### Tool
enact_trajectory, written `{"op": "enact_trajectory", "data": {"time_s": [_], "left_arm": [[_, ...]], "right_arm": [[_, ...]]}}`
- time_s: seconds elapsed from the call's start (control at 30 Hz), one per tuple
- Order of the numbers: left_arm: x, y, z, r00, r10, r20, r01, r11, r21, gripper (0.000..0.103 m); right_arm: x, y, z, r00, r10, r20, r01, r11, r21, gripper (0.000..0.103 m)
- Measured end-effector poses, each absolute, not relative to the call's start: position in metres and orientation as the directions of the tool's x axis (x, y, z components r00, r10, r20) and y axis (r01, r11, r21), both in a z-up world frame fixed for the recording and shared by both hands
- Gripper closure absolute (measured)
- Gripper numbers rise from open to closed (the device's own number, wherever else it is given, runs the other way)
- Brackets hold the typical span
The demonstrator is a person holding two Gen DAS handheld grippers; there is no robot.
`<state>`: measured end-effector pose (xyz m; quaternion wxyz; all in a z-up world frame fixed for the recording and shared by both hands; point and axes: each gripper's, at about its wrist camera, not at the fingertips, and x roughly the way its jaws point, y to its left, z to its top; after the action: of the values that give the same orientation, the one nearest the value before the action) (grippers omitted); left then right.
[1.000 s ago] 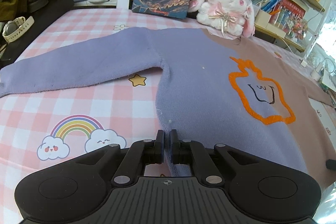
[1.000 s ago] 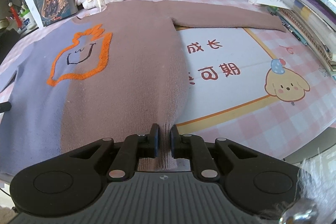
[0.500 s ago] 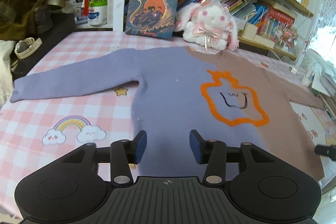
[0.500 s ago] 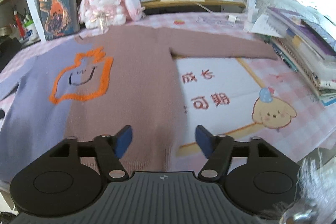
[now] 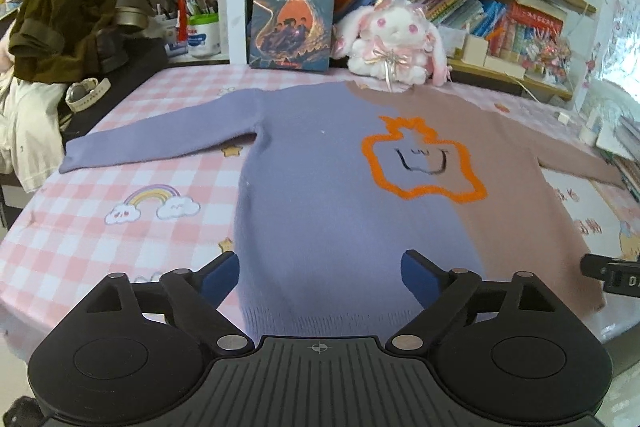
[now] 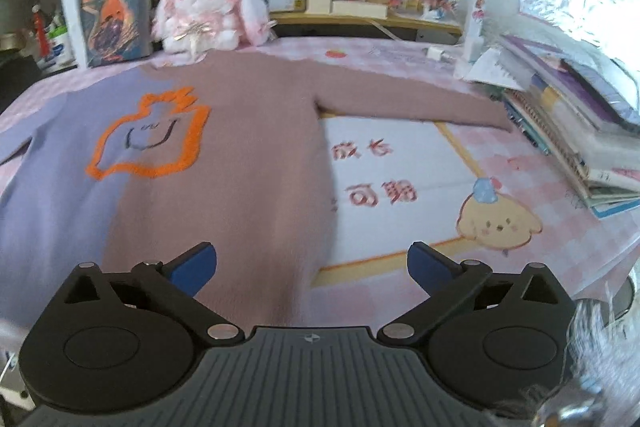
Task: Fold clothes
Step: 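Open both tools and release the hem, smoothing the sweater flat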
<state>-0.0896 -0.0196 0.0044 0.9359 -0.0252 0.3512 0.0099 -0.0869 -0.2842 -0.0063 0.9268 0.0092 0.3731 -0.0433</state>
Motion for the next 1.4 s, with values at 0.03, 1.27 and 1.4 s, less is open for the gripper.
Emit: {"op": "enact_trajectory", "data": {"time_s": [0.03,1.27,1.4], "left_arm": [[-0.092,-0.022,0.005,0.752,0.004,-0.659,-0.035,0.999,-0.033,0.011],[-0.023,0.089,-0.010,0.680,-0.247,-0.691,0.308,0.951,-0.037,0.009],[-0.016,0.117,-0.012,0.676,-0.249,-0.693,0.305,0.951,-0.044,0.009]], "right_arm": [[-0.089,-0.282,-0.007,0.716,-0.062,-0.695,0.072,0.997,-0.015,0.000],[-0.112,-0.148,0.000,0.667,-0.294,-0.685,0.362,0.931,-0.047,0.000],[-0.111,-0.121,-0.003,0.655,-0.308,-0.690,0.388,0.921,-0.043,0.000]]}}
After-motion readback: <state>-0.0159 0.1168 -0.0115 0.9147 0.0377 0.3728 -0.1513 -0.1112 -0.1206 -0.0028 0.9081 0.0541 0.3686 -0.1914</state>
